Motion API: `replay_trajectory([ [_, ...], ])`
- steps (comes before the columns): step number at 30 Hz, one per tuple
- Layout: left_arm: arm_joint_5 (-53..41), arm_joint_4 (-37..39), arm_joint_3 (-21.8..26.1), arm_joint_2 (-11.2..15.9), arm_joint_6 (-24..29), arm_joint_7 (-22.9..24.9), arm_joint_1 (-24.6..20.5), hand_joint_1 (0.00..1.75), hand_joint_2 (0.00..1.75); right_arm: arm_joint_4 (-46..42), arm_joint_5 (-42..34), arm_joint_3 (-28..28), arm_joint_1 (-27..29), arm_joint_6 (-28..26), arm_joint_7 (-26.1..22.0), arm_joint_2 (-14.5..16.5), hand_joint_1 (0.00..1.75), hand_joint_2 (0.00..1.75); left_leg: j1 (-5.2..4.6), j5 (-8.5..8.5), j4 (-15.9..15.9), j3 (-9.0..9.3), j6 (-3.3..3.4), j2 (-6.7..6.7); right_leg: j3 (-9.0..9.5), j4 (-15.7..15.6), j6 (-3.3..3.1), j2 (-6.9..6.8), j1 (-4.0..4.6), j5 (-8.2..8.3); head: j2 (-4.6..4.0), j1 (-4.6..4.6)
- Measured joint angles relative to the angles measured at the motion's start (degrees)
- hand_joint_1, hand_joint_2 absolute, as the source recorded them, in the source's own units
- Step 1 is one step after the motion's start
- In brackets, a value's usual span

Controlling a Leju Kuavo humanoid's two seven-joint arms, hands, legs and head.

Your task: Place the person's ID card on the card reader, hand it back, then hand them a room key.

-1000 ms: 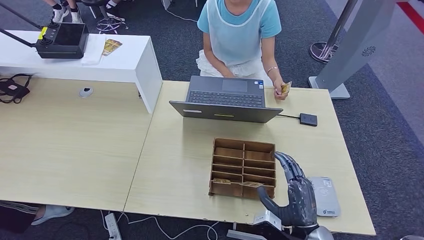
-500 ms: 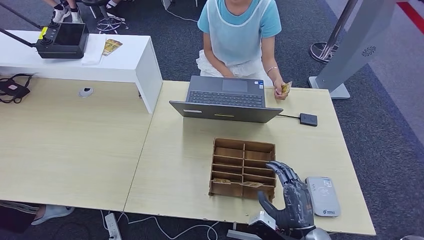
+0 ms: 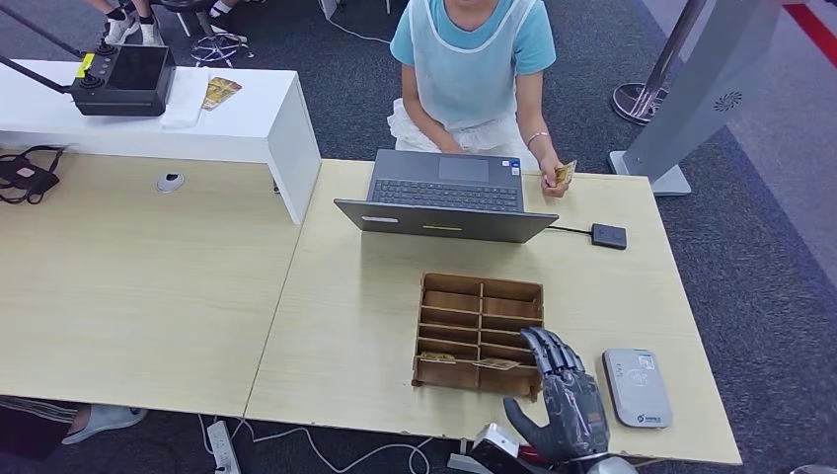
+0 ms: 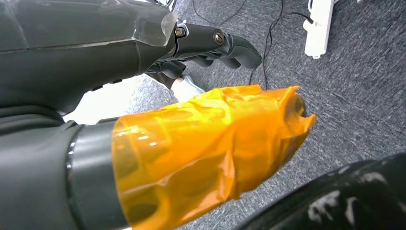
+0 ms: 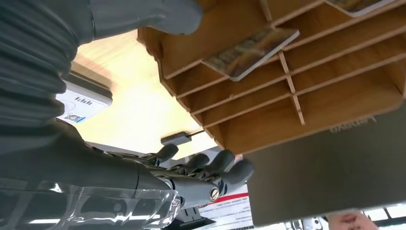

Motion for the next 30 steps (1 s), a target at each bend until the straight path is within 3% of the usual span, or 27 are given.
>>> replay_trajectory([
  [8, 0.0, 0.0, 0.0, 0.0, -0.14, 0.01, -0.01, 0.0, 0.0, 2.93, 2.27, 1.27, -0.87, -0.04, 1.45, 0.05, 0.23, 1.75, 0.0, 0.0, 0.0, -0.01, 0.0, 0.0, 0.0, 0.0, 0.0, 0.0, 0.0, 0.0, 0.0, 0.0],
  [17, 0.0, 0.0, 0.0, 0.0, -0.66, 0.02, -0.02, 0.0, 0.0, 5.1, 8.36, 1.83, -2.23, -0.44, 3.71, 0.75, 0.3, 1.75, 0.0, 0.0, 0.0, 0.0, 0.0, 0.0, 0.0, 0.0, 0.0, 0.0, 0.0, 0.0, 0.0, 0.0],
  [30, 0.0, 0.0, 0.0, 0.0, -0.73, 0.03, -0.02, 0.0, 0.0, 6.36, 8.98, 1.91, -3.03, -0.78, 3.86, 1.38, 0.33, 1.75, 0.0, 0.0, 0.0, 0.0, 0.0, 0.0, 0.0, 0.0, 0.0, 0.0, 0.0, 0.0, 0.0, 0.0],
])
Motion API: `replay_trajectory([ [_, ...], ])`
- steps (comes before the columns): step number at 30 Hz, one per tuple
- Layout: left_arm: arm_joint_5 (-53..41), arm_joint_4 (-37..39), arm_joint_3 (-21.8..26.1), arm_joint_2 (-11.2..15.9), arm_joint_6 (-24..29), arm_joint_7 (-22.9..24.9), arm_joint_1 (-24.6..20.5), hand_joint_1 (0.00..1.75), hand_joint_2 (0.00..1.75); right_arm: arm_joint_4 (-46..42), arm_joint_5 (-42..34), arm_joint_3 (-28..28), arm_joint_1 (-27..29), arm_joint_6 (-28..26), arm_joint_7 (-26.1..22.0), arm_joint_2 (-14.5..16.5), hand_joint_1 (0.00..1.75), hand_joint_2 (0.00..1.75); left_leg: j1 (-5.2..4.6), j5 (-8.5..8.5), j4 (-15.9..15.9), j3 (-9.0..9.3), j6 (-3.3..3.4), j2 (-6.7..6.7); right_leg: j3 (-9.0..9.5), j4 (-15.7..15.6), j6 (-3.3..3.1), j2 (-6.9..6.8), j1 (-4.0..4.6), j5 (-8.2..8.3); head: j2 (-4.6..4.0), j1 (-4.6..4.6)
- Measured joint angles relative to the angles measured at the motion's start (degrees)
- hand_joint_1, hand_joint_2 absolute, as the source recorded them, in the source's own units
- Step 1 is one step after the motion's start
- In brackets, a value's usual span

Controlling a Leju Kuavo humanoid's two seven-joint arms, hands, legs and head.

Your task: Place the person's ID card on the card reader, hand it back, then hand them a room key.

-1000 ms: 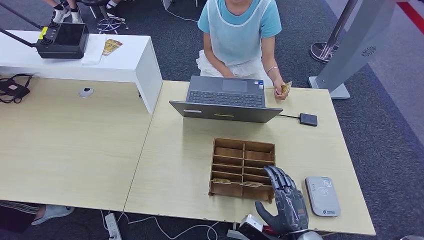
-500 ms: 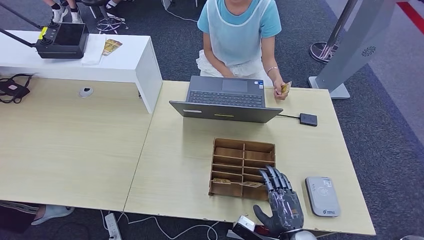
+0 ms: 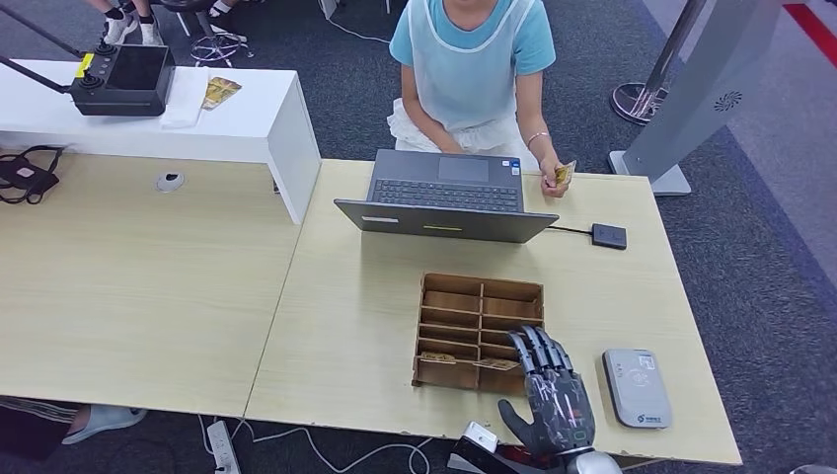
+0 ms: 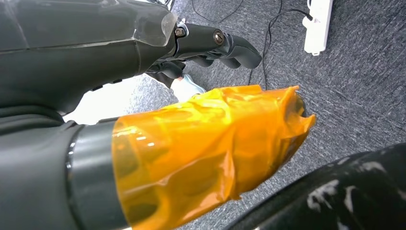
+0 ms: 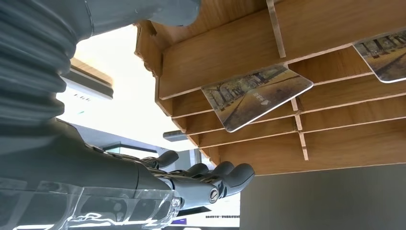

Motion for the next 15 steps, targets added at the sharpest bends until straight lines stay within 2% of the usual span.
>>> replay_trajectory([
  [2, 0.0, 0.0, 0.0, 0.0, 0.0, 0.0, 0.0, 0.0, 0.0, 0.04, 0.0, 0.0, -0.01, 0.0, 0.0, 0.07, 0.5, 1.75, 0.0, 0.0, 0.0, 0.0, 0.0, 0.0, 0.0, 0.0, 0.0, 0.0, 0.0, 0.0, 0.0, 0.0],
  [5, 0.0, 0.0, 0.0, 0.0, -0.05, 0.0, 0.0, 0.0, 0.0, 0.15, 0.29, 0.02, -0.11, -0.03, 0.0, 0.13, 1.22, 1.75, 0.0, 0.0, 0.0, 0.0, 0.0, 0.0, 0.0, 0.0, 0.0, 0.0, 0.0, 0.0, 0.0, 0.0],
  [6, 0.0, 0.0, 0.0, 0.0, -0.08, -0.01, 0.0, 0.0, 0.0, 0.19, 0.5, 0.03, -0.18, -0.07, 0.0, 0.16, 1.4, 1.75, 0.0, 0.0, 0.0, 0.0, 0.0, 0.0, 0.0, 0.0, 0.0, 0.0, 0.0, 0.0, 0.0, 0.0],
  [10, 0.0, 0.0, 0.0, 0.0, -0.25, 0.0, 0.0, 0.0, 0.0, 0.22, 1.58, 0.04, -0.52, -0.45, 0.02, 0.56, 1.59, 1.75, 0.0, 0.0, 0.0, 0.0, 0.0, 0.0, 0.0, 0.0, 0.0, 0.0, 0.0, 0.0, 0.0, 0.0],
  [15, 0.0, 0.0, 0.0, -0.02, -0.39, 0.14, 0.0, 0.0, 0.0, 0.19, 3.2, 0.03, -0.99, -1.33, 0.26, 1.48, 1.74, 1.75, 0.0, 0.0, 0.0, 0.01, 0.0, 0.0, 0.0, 0.0, 0.0, 0.0, 0.0, 0.0, 0.0, 0.0],
])
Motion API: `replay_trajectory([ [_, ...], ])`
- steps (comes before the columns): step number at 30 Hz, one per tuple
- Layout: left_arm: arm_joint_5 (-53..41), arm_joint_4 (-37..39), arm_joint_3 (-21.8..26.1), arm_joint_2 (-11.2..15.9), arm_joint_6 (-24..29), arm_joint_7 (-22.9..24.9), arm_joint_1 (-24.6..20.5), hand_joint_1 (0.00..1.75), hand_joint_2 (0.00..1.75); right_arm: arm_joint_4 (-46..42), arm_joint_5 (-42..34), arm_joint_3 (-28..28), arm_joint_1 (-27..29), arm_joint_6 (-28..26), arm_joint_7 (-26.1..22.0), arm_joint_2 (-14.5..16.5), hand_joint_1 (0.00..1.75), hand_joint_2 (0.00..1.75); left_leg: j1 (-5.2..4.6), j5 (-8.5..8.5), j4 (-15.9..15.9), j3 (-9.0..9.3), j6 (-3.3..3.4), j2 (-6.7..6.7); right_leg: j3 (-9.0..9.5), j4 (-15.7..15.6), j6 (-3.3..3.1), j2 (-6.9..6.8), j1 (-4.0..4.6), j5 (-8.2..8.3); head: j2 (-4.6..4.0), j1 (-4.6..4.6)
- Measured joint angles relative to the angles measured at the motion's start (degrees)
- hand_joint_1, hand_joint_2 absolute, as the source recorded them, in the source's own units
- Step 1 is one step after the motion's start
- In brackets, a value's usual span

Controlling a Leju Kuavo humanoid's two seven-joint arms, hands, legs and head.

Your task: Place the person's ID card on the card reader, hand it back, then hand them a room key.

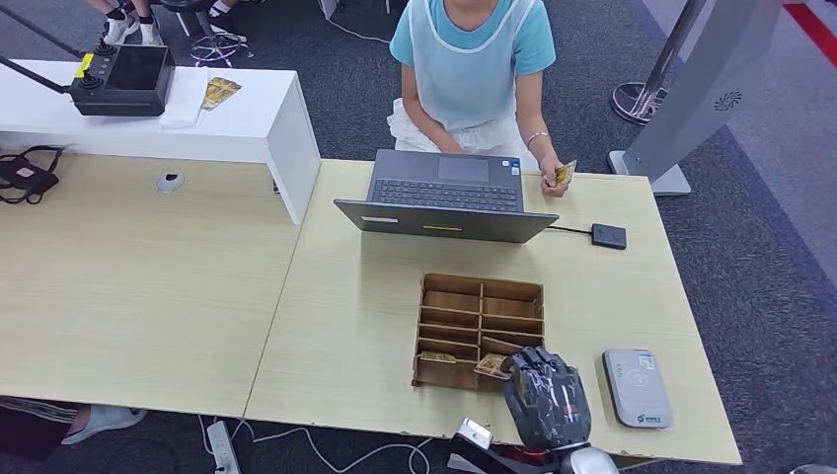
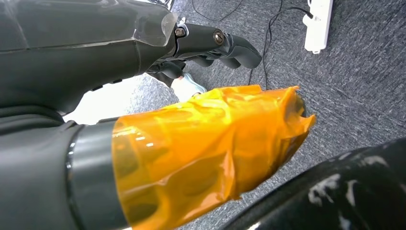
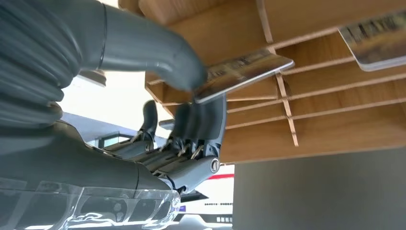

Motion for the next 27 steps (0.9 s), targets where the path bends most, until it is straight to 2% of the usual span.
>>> replay_trajectory([
  [19, 0.0, 0.0, 0.0, -0.09, -0.47, 0.09, 0.0, 0.0, 0.0, -0.36, 2.5, -0.13, -0.88, -0.85, -0.3, 3.14, 1.75, 1.75, 0.0, 0.0, 0.0, 0.0, 0.0, 0.0, 0.0, 0.0, 0.0, 0.0, 0.0, 0.0, 0.0, 0.0],
  [22, 0.0, 0.0, 0.0, -0.16, -0.56, 0.16, 0.0, 0.0, 0.0, -0.9, -0.07, -0.63, -0.79, -1.32, -2.4, 4.03, 1.75, 1.75, 0.0, 0.0, 0.0, 0.01, 0.0, 0.0, 0.0, 0.0, 0.0, 0.0, 0.0, 0.0, 0.0, 0.0],
  [27, 0.0, 0.0, 0.0, -0.3, -0.55, 0.49, 0.0, 0.0, 0.0, -3.43, -10.02, -2.67, -0.27, -1.62, -7.83, 6.1, 1.75, 1.75, 0.0, 0.0, 0.0, 0.01, 0.0, 0.0, -0.01, 0.0, 0.0, 0.0, 0.0, 0.0, 0.0, 0.0],
])
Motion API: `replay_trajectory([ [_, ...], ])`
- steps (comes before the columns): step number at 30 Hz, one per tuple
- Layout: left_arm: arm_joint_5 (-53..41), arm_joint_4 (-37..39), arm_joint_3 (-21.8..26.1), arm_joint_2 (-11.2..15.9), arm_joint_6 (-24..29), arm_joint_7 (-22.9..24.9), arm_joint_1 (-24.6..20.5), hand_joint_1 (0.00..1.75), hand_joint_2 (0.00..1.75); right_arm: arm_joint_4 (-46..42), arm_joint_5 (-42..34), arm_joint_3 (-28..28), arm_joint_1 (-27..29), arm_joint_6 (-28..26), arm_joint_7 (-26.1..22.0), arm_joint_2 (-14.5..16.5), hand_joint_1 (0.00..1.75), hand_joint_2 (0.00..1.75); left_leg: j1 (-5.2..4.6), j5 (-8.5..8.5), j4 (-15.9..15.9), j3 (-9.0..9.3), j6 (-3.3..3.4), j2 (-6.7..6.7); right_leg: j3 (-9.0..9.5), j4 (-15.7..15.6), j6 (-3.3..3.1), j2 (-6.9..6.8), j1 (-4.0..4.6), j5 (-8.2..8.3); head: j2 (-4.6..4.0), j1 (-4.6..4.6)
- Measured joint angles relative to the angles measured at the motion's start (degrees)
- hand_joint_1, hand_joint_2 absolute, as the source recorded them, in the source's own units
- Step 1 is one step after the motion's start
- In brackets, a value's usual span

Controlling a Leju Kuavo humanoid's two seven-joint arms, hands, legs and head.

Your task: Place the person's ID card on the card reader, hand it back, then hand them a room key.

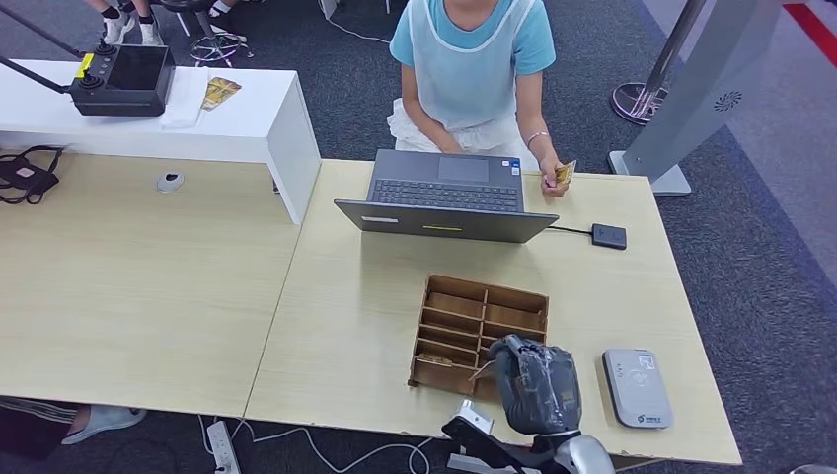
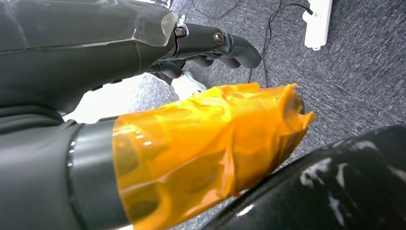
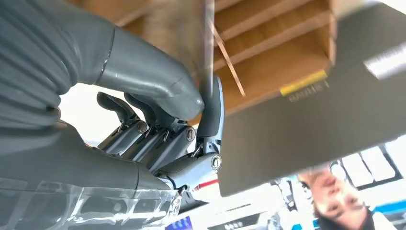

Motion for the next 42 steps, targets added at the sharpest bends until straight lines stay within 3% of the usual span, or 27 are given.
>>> replay_trajectory([
  [7, 0.0, 0.0, 0.0, -0.05, 0.0, 0.35, 0.01, 0.0, 0.0, -3.68, -9.43, -3.11, 0.96, 1.81, -5.55, 2.54, 1.75, 1.75, 0.0, 0.0, 0.0, 0.0, 0.0, 0.01, 0.0, 0.0, 0.0, 0.0, 0.0, 0.0, 0.0, 0.0],
  [15, 0.0, 0.0, 0.0, -0.05, 0.0, 0.48, 0.01, 0.0, 0.0, -7.98, -32.92, -6.01, 2.19, 8.83, -15.91, 3.23, 1.75, 1.75, 0.0, 0.0, 0.0, 0.0, 0.0, 0.0, 0.01, 0.0, 0.0, 0.0, 0.0, 0.0, 0.0, 0.0],
  [16, 0.0, 0.0, 0.0, -0.05, 0.0, 0.51, 0.01, 0.0, 0.0, -8.56, -34.43, -6.4, 2.33, 9.57, -16.48, 3.31, 1.51, 1.75, 0.0, 0.0, 0.0, 0.0, 0.0, 0.0, 0.01, 0.0, 0.0, 0.0, 0.0, 0.0, 0.0, 0.0],
  [19, 0.0, 0.0, 0.0, -0.05, 0.01, 0.56, 0.01, 0.0, 0.0, -9.84, -34.93, -7.51, 2.69, 10.3, -16.87, 3.54, 0.38, 1.75, 0.0, 0.0, 0.0, 0.0, 0.0, 0.0, 0.0, 0.0, 0.0, 0.0, 0.0, 0.0, 0.0, 0.0],
  [20, 0.0, 0.0, 0.0, -0.05, 0.02, 0.6, 0.01, 0.0, 0.0, -10.08, -33.84, -7.87, 2.83, 10.16, -16.69, 3.63, 0.23, 1.75, 0.0, 0.0, 0.0, 0.0, 0.0, 0.0, 0.0, 0.0, 0.0, 0.0, 0.0, 0.0, 0.0, 0.0],
  [25, 0.0, 0.0, 0.0, -0.09, 0.18, 0.74, 0.01, 0.0, 0.0, -10.34, -24.65, -9.21, 3.76, 8.52, -14.73, 4.31, 0.21, 1.75, 0.0, 0.0, 0.0, 0.0, 0.0, 0.0, 0.0, 0.0, 0.0, 0.0, 0.0, 0.0, 0.0, 0.0],
  [30, 0.0, 0.0, 0.0, -0.09, 0.19, 0.75, 0.01, 0.0, 0.0, -10.48, -23.75, -9.64, 4.14, 8.17, -14.38, 4.85, 0.21, 1.75, 0.0, 0.0, 0.0, 0.0, 0.0, 0.01, 0.0, 0.0, 0.0, 0.0, 0.0, 0.0, 0.0, 0.0],
  [33, 0.0, 0.0, 0.0, -0.09, 0.2, 0.77, 0.01, 0.0, 0.0, -10.52, -23.71, -9.81, 4.26, 8.12, -14.37, 5.01, 0.09, 1.75, 0.0, 0.0, 0.0, 0.0, 0.0, 0.01, 0.01, 0.0, 0.0, 0.0, 0.0, 0.0, 0.0, 0.0],
  [35, 0.0, 0.0, 0.0, -0.09, 0.21, 0.78, 0.01, 0.0, 0.0, -10.54, -22.52, -9.87, 4.32, 7.97, -13.82, 5.06, 0.15, 1.75, 0.0, 0.0, 0.0, 0.0, 0.0, 0.01, 0.01, 0.0, 0.0, 0.0, 0.0, 0.0, 0.0, 0.0],
  [38, 0.0, 0.0, 0.0, -0.1, 0.22, 0.91, 0.01, 0.0, 0.0, -10.45, -13.66, -9.87, 4.39, 6.72, -10.06, 5.06, 0.33, 1.75, 0.0, 0.0, 0.0, 0.0, 0.0, 0.01, 0.01, 0.0, 0.0, 0.0, 0.0, 0.0, 0.0, 0.0],
  [42, 0.0, 0.0, 0.0, -0.14, 0.21, 1.2, 0.01, 0.0, 0.0, -8.57, 3.81, -9.53, 4.56, 3.86, -1.28, 4.81, 0.35, 1.75, 0.0, 0.0, 0.0, 0.0, 0.0, 0.0, 0.01, 0.0, 0.0, 0.0, 0.0, 0.0, 0.0, 0.0],
])
